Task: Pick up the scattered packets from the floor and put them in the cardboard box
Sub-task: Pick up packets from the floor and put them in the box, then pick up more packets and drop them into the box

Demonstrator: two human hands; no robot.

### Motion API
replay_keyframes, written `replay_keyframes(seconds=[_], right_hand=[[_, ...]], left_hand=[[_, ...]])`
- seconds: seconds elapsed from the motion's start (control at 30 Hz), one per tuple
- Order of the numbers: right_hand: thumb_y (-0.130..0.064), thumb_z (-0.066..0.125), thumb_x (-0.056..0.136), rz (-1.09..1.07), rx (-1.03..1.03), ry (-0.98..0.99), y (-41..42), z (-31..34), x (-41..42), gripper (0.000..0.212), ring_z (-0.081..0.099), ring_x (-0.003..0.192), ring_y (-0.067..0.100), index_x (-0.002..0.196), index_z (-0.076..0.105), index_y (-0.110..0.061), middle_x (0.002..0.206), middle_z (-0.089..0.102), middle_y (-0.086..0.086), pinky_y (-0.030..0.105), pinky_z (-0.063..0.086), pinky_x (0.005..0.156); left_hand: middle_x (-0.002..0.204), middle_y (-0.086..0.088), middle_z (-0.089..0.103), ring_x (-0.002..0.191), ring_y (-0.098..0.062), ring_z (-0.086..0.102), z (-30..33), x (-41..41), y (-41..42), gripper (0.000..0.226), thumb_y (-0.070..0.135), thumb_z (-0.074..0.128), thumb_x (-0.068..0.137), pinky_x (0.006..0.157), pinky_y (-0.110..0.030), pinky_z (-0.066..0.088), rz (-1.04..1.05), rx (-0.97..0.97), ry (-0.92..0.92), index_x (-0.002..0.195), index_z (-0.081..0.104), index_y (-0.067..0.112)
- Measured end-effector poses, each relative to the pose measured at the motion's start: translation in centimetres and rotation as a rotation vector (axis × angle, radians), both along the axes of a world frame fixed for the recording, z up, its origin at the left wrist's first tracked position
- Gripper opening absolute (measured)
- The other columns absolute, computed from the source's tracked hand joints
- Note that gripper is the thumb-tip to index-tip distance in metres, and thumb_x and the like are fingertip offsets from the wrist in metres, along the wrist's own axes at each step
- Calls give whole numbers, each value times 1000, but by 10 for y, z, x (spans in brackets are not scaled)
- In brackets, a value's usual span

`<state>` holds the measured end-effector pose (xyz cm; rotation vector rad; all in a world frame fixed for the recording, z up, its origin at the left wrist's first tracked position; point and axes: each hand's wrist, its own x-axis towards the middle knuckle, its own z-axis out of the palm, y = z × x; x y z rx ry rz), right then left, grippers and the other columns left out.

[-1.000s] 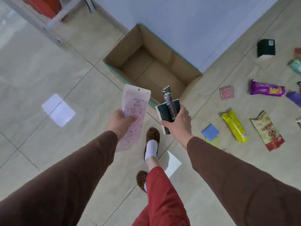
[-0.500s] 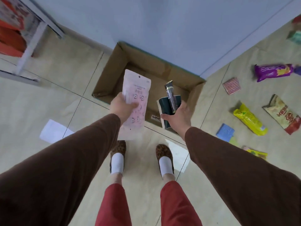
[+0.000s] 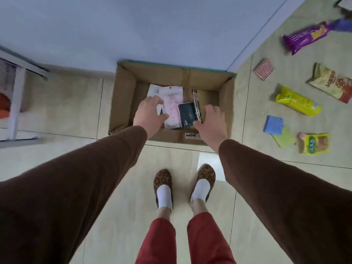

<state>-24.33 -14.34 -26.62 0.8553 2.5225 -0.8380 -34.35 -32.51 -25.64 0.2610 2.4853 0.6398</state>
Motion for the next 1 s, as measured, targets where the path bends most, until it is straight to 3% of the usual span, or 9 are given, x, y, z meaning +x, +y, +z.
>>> replay_keyframes(seconds=[0.23, 0.5, 0.67, 0.8, 1.0], right_hand=[[-22, 67, 87, -47, 6, 92, 6, 24, 39, 43, 46, 114, 22, 127, 52, -23, 127, 52, 0, 41, 48, 95], [-21, 69, 85, -188, 48, 133, 66, 73, 120, 45, 45, 117, 27, 128, 54, -18, 128, 53, 4, 43, 45, 95], [-20, 68, 86, -308, 23, 131, 118, 84, 192, 48, 43, 118, 26, 131, 53, -18, 129, 52, 2, 42, 43, 98], [-19, 69, 85, -365, 27, 140, 172, 88, 259, 48, 45, 115, 29, 131, 55, -14, 127, 53, 6, 41, 44, 95], [-20, 69, 85, -446, 23, 134, 273, 99, 354, 49, 45, 117, 29, 132, 55, -13, 127, 53, 7, 39, 42, 98]], left_hand=[[129, -3, 60, 118, -23, 54, 22, 26, 27, 40, 28, 70, 90, 100, -40, 47, -262, -13, -3, 126, 58, 19], [126, -3, 59, 118, -23, 52, 66, 83, 104, 40, 27, 71, 89, 98, -42, 47, -434, 44, 0, 126, 58, 17], [123, -4, 58, 117, -25, 51, 80, 137, 165, 37, 26, 72, 87, 96, -44, 46, -548, 41, -8, 120, 58, 14], [126, -5, 58, 118, -25, 52, 88, 192, 229, 43, 23, 72, 88, 99, -43, 45, -627, 8, -16, 126, 56, 13], [124, -6, 59, 119, -27, 53, 94, 281, 336, 45, 23, 74, 85, 100, -42, 44, -593, 28, -23, 125, 57, 11]])
